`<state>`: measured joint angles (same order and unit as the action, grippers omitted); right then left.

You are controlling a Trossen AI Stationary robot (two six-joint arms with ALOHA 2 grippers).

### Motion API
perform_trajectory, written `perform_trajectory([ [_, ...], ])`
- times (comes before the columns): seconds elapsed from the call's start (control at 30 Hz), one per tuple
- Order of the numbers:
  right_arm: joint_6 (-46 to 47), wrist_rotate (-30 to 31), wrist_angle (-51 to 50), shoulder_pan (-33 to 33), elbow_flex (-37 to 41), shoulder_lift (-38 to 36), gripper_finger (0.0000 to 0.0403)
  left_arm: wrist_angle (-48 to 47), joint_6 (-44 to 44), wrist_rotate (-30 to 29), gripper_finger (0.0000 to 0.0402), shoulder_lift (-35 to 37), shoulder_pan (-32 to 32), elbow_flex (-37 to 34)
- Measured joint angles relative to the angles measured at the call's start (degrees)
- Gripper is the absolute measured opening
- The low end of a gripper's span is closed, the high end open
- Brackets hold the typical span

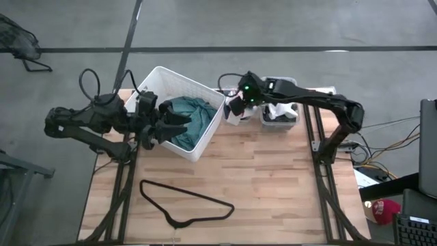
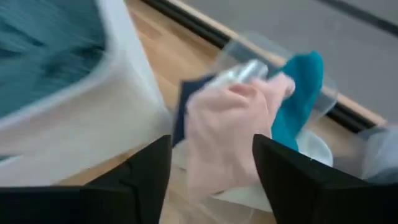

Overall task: Pick & Place Cloths
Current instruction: Return to Home Position

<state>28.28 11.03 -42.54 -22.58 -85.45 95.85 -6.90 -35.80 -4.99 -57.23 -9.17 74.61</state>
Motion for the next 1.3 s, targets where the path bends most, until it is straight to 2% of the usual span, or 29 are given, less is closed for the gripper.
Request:
perform_trajectory([
  [0.13, -1.24, -0.8, 2.03, 3.41, 0.12, -4.31, 0.0233, -2.94, 3.7, -0.72, 0.0249, -0.04, -0.15, -0.04],
  [0.23, -1.73, -0.71, 3.06, 7.69, 0.73, -7.03, 0.0216, -3.12, 7.21, -0.33, 0.0227, -0.04, -1.84, -0.29],
  [0.33, -0.26, -0.78, 5.1, 11.51, 1.76, -9.55, 0.0157, -3.28, 7.95, 0.21, 0.0171, 0.15, -3.65, -1.24],
  [0.43, 1.32, -0.75, 10.33, 14.44, 3.38, -13.01, 0.0053, -3.23, 8.25, -0.06, 0.0079, 0.25, -4.85, -2.47],
  [0.47, 0.52, -0.91, 12.68, 15.43, 4.07, -14.27, 0.0032, -3.23, 8.36, -0.11, 0.0044, 0.36, -5.3, -2.94],
  [0.53, -1.86, -3.36, 17.18, 17.11, 5.47, -16.8, 0.0023, -3.18, 8.3, -0.12, 0.0015, 0.7, -6.14, -3.91],
  [0.6, -4.63, -6.29, 19.53, 18.5, 6.8, -19.33, 0.0018, -3.07, 8.78, -0.1, 0.0014, 1.27, -7.2, -4.15],
  [0.73, -7.39, -6.77, 20.18, 21.04, 9.0, -24.63, 0.0009, -2.54, 11.82, -0.71, 0.0006, 4.37, -10.5, -4.41],
  [0.83, -6.57, -6.4, 21.96, 22.41, 11.82, -29.05, 0.0008, -1.89, 13.44, -0.46, 0.0007, 7.65, -13.34, -5.13],
  [0.93, -5.39, -5.87, 25.12, 24.13, 15.19, -33.13, 0.0008, -1.1, 12.3, -2.72, 0.0012, 11.05, -16.17, -6.97],
  [1.03, -1.72, -3.45, 25.09, 25.78, 17.57, -36.68, 0.0008, -1.56, 11.69, -3.85, 0.0012, 13.64, -18.39, -10.1],
  [1.17, -2.82, -3.97, 24.38, 27.72, 19.26, -41.17, 0.0008, -0.62, 11.98, -4.89, 0.0012, 17.23, -21.79, -12.17],
  [1.3, -1.7, -4.46, 23.8, 28.0, 19.44, -45.1, 0.0008, -9.6, 18.85, -4.6, 0.0012, 20.44, -22.53, -12.44],
])
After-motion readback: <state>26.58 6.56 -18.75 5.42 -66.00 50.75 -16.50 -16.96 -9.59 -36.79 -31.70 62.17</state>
